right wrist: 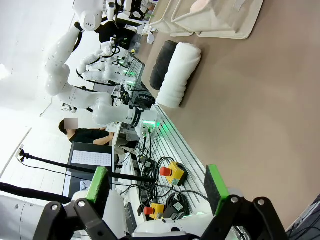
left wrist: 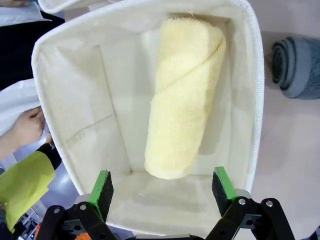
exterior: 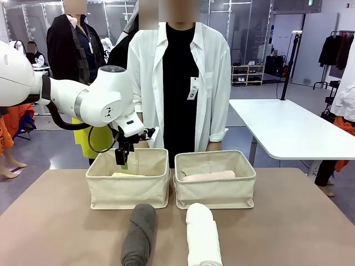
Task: Divide the towels into two baskets.
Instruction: Pick up one hotel-folded towel from the bottom of the table and place it in the Fabric basket indicated by the person.
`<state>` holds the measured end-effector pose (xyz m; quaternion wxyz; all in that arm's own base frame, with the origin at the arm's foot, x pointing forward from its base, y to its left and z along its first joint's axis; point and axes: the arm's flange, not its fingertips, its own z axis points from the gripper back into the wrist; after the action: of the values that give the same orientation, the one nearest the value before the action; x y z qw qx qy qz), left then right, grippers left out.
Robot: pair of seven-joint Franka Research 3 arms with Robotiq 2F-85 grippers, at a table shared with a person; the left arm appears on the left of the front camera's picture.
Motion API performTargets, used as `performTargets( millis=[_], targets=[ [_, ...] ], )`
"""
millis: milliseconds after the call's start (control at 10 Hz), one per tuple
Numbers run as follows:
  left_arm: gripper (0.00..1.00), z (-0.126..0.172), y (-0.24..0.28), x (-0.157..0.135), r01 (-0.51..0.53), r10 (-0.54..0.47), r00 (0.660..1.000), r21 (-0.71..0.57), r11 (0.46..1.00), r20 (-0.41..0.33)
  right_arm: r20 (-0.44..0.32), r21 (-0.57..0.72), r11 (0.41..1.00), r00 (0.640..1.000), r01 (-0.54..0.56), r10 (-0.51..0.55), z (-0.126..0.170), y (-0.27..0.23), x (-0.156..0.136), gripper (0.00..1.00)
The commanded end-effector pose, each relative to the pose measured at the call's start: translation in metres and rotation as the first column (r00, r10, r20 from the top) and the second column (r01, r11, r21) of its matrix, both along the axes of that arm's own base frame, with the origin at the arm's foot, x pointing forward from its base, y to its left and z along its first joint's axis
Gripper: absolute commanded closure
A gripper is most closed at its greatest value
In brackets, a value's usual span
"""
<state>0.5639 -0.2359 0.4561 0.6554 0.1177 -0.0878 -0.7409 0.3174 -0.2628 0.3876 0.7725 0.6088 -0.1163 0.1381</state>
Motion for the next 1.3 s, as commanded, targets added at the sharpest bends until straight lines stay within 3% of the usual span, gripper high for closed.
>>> performTargets(
  millis=[0,900,1200],
  targets=[
    [0.0,-0.006,-0.004,0.001,0.015,-0.015,1.0,-0.002,1.0,0.001,0.013,-0.009,1.0,1.0,-0.006,0.006,0.001,0.001,-0.004,0.04],
    [0.0,-0.007,-0.006,-0.001,0.011,-0.011,1.0,0.0,1.0,-0.011,0.013,-0.009,1.0,1.0,-0.006,0.006,0.001,0.001,-0.004,0.04],
    [0.0,0.065,0.036,-0.029,-0.063,0.037,0.985,-0.15,0.987,-0.169,0.013,-0.009,1.0,1.0,-0.006,0.006,0.001,0.001,-0.004,0.04]
  ],
)
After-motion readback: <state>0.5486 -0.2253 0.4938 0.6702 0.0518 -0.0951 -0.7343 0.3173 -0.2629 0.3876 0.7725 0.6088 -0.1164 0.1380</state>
